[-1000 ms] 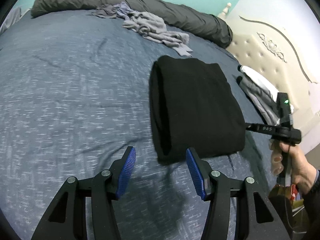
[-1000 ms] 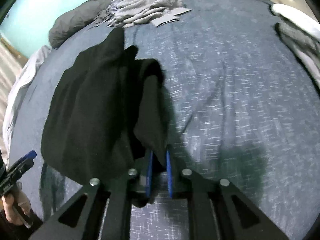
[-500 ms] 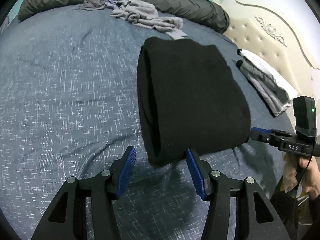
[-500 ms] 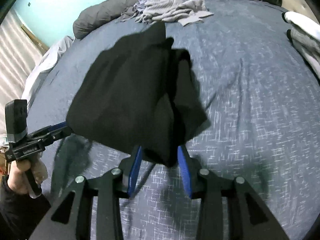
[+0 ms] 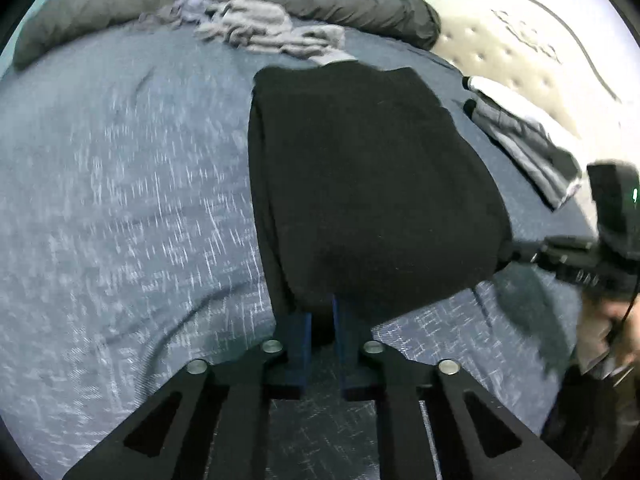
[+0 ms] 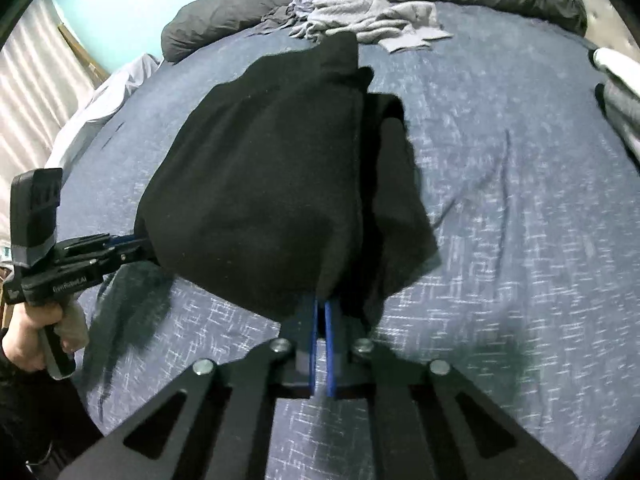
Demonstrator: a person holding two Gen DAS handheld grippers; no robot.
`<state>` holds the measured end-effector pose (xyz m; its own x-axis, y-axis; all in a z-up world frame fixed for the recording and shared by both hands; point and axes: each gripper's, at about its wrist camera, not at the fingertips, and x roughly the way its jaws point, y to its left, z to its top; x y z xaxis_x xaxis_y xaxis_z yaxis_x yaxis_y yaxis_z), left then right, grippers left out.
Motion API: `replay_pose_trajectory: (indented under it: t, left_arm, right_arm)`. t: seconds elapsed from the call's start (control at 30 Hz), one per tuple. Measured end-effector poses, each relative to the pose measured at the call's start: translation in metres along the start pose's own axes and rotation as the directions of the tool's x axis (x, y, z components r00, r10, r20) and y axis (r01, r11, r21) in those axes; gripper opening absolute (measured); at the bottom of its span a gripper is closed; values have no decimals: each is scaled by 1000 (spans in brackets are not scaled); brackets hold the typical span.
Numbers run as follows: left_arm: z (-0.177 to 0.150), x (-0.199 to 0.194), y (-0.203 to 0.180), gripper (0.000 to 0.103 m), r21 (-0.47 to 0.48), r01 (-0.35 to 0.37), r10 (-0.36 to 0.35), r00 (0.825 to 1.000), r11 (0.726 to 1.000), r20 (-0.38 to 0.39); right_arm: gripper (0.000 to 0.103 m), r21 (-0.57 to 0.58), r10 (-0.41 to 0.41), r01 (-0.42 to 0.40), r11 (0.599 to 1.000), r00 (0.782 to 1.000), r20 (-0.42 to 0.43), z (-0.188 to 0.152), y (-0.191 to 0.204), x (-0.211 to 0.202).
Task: Fold clothes
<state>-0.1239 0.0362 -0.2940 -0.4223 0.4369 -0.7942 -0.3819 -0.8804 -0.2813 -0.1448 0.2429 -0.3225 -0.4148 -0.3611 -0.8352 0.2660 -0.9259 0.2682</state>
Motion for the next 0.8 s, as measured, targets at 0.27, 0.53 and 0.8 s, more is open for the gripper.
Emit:
replay_pose_trajectory:
  t: [0.27, 0.53, 0.8]
  left_arm:
    - [-1, 5, 9, 8, -35, 25, -26, 1000, 999, -18]
    - [-3, 4, 12, 11, -57, 55, -56, 998, 997, -22]
    - [12, -35, 11, 19, -72, 31, -27, 998, 997, 58]
  right_arm:
    - [1, -1, -43, 43, 999, 999, 10, -9, -15, -8]
    - [2, -20, -36, 36, 999, 999, -10, -16, -19, 0]
    - [4, 33, -65, 64, 997, 998, 24, 1, -32, -27]
